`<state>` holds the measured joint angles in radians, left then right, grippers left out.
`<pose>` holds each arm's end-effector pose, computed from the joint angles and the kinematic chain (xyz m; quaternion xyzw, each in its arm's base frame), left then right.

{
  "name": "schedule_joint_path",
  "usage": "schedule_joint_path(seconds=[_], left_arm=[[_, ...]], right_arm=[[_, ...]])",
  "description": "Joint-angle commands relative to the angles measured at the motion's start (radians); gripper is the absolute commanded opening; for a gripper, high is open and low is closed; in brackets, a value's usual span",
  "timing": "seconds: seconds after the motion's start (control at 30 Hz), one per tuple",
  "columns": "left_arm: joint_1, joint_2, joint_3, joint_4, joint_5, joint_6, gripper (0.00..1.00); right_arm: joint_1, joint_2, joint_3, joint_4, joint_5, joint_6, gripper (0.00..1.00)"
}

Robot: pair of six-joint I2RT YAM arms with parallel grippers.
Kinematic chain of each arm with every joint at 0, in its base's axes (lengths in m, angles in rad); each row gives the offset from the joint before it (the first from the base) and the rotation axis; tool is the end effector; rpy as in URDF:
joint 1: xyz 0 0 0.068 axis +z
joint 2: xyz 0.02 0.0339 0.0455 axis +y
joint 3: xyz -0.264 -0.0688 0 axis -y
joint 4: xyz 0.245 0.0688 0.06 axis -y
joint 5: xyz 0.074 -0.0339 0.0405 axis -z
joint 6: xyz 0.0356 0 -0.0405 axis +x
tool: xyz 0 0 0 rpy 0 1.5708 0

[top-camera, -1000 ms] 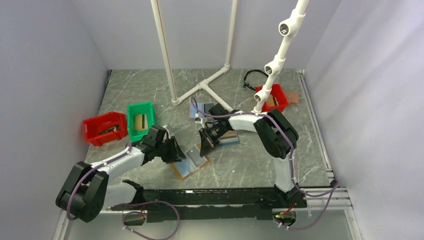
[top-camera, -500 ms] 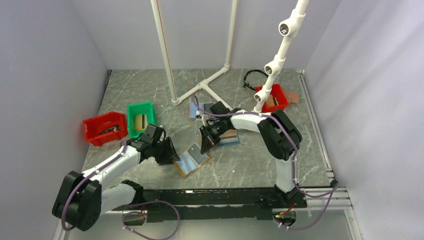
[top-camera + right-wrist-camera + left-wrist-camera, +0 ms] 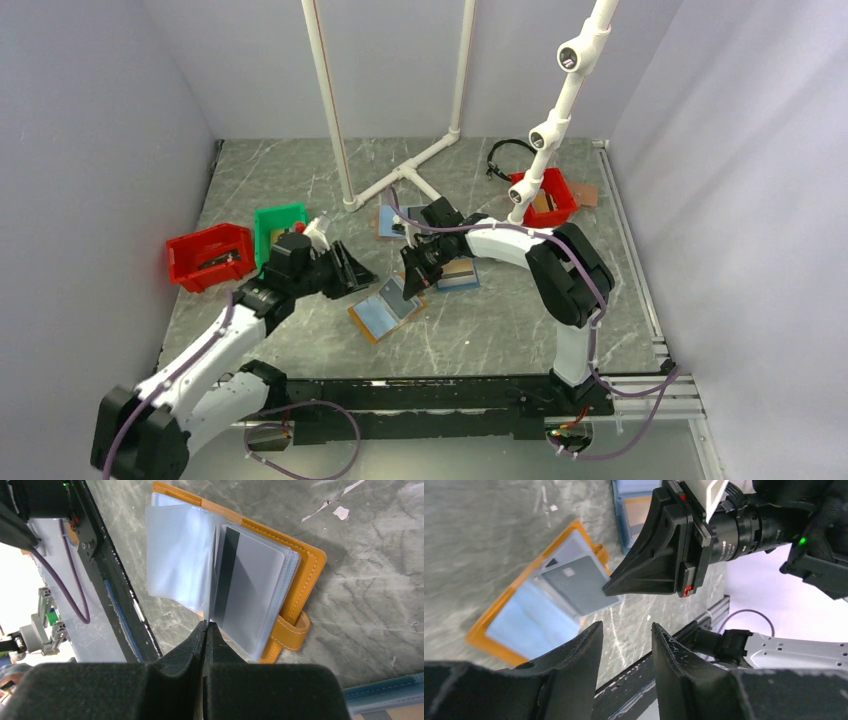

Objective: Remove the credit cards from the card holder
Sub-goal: Remove the credit card from the card holder.

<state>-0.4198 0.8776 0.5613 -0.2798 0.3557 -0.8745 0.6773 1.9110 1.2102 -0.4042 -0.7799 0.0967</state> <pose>0.1700 -0.0894 0.2371 -0.1153 0.8659 -0.4026 0.2735 0.2794 0.2568 0.1615 -0.3417 0.8372 0.4231 0.0581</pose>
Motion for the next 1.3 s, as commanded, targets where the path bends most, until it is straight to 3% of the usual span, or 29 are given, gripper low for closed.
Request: schedule_joint_path(seconds=[0.0, 0.13, 0.27, 0.37, 0.5, 0.63, 0.9, 1.27], left_arm=[[-0.044, 0.169, -0.075, 0.351, 0.124, -0.15, 0.46], [-0.092, 0.317, -0.075, 0.451, 0.095, -0.184, 0.46], [-0.092, 0.398, -0.07, 0.413, 0.064, -0.198, 0.5], [-0.092, 0.417, -0.107, 0.447, 0.049, -0.231, 0.57], [-0.092, 0.445, -0.167, 0.587, 0.049, -0.274, 0.74], [-0.092, 0.48, -0.182, 0.624, 0.041, -0.297, 0.81], [-0.092, 0.417, -0.24, 0.624, -0.05, -0.369, 0.83], [-0.091, 0.332, -0.314, 0.609, -0.145, -0.491, 0.82]], right_arm=[[0.005, -0.051, 0.005, -0.001, 0.04, -0.02, 0.0], [0.005, -0.052, 0.005, -0.001, 0.046, -0.022, 0.0], [0.008, -0.05, 0.006, -0.002, 0.044, -0.023, 0.0], [0.012, -0.049, 0.008, -0.003, 0.041, -0.023, 0.0], [0.028, -0.042, 0.012, -0.004, 0.035, -0.025, 0.0], [0.042, -0.04, 0.014, -0.002, 0.012, -0.028, 0.0], [0.053, -0.04, 0.008, 0.018, -0.062, -0.019, 0.0], [0.053, -0.026, -0.01, 0.062, -0.157, 0.022, 0.14]])
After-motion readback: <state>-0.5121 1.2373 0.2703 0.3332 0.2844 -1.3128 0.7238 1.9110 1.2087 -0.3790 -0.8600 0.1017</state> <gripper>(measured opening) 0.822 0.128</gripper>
